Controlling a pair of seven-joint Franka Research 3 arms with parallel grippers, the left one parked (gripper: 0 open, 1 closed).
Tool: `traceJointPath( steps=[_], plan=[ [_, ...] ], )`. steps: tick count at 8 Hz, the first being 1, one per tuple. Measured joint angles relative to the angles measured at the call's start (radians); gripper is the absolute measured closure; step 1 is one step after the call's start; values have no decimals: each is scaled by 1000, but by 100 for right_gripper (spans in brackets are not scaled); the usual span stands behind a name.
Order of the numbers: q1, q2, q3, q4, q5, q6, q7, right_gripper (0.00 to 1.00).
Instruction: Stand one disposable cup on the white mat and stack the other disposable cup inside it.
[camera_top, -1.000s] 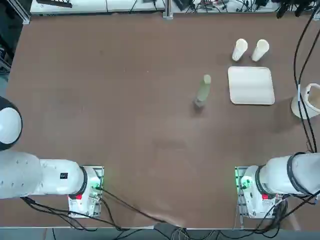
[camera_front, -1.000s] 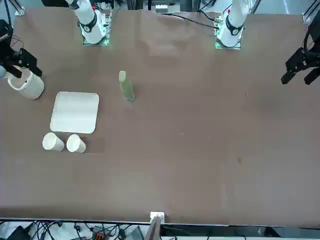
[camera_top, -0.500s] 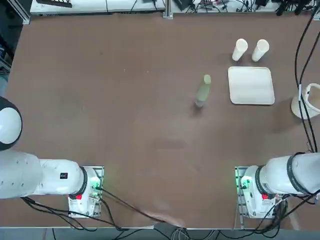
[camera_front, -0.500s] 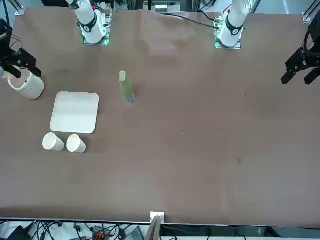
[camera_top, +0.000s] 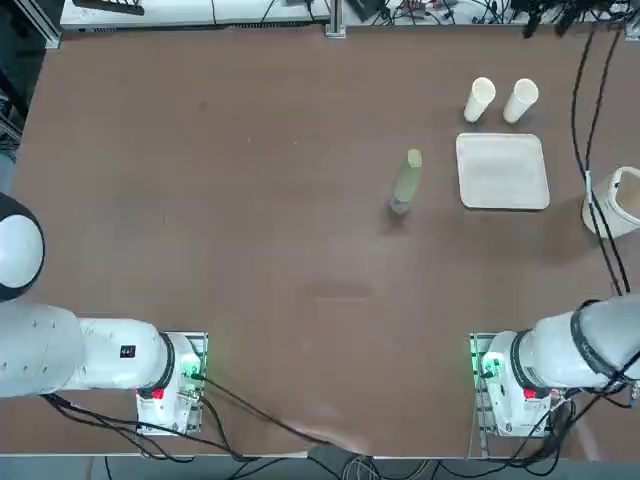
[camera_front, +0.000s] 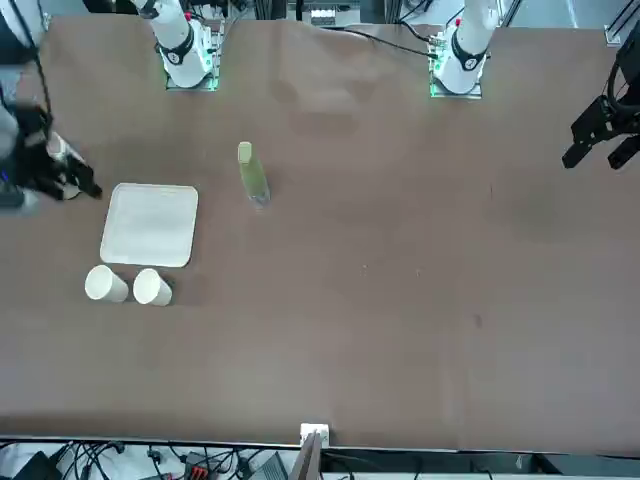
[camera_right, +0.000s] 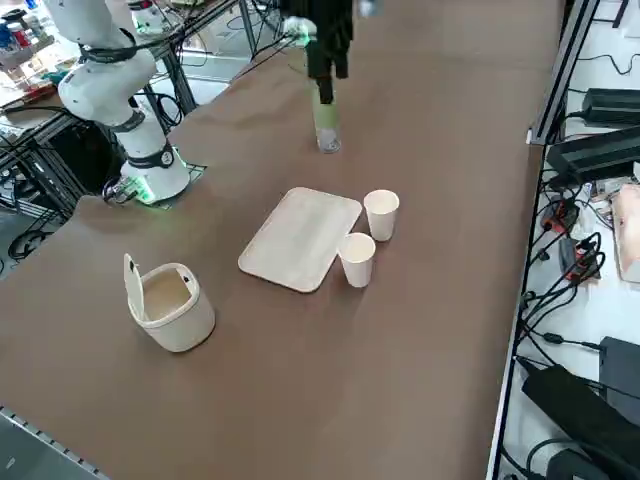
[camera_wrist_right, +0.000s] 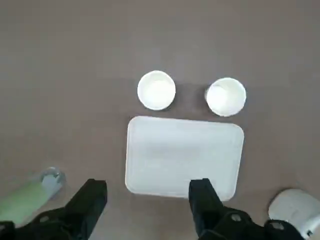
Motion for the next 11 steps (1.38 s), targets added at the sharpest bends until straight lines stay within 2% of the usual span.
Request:
traceJointPath(
  steps=[3,5,8,11],
  plan=[
    [53,200,2,0,0,185,0,1],
    [101,293,3,0,-1,295,1,4],
    [105,382,-2,2,-75,368,1,7],
    [102,417,-8,3,-88,377,1,13]
  ],
)
